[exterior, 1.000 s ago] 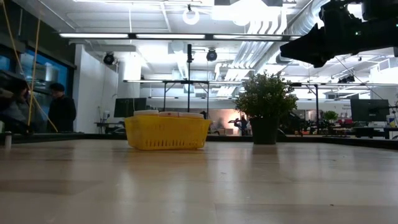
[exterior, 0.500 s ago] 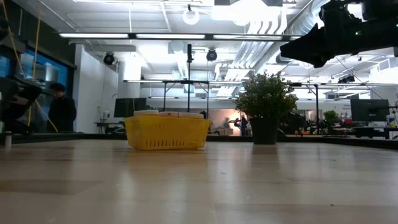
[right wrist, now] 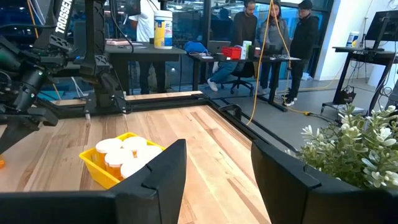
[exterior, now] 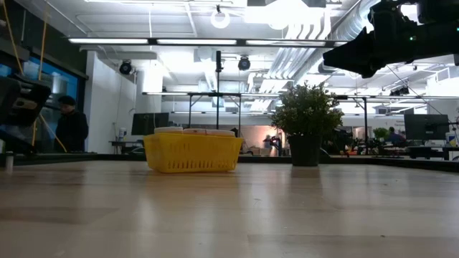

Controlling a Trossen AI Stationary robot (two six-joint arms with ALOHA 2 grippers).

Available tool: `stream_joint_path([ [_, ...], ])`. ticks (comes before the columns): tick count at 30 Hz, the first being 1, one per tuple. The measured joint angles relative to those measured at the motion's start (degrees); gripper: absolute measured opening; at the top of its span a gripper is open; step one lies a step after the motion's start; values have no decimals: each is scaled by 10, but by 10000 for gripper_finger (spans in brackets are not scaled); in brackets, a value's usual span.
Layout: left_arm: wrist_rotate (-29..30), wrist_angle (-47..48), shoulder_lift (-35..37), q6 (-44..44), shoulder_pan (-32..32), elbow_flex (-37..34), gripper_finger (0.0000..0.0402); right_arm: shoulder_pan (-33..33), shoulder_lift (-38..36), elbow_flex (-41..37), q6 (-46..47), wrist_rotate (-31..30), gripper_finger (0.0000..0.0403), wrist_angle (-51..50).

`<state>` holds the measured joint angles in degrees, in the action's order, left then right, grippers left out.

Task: Pick and place pill bottles into a basket
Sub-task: Put the orange pill bottle into the yellow bin

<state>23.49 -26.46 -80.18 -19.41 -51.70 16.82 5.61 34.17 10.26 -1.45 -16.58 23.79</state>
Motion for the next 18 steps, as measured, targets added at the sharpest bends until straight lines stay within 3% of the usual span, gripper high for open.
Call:
stream_joint_path([
  [12, 0, 5, 0, -1, 0, 0, 263, 0, 0, 0, 0, 0, 172, 0],
  [18, 0, 5, 0, 1, 0, 0, 226, 0, 0, 0, 0, 0, 172, 0],
])
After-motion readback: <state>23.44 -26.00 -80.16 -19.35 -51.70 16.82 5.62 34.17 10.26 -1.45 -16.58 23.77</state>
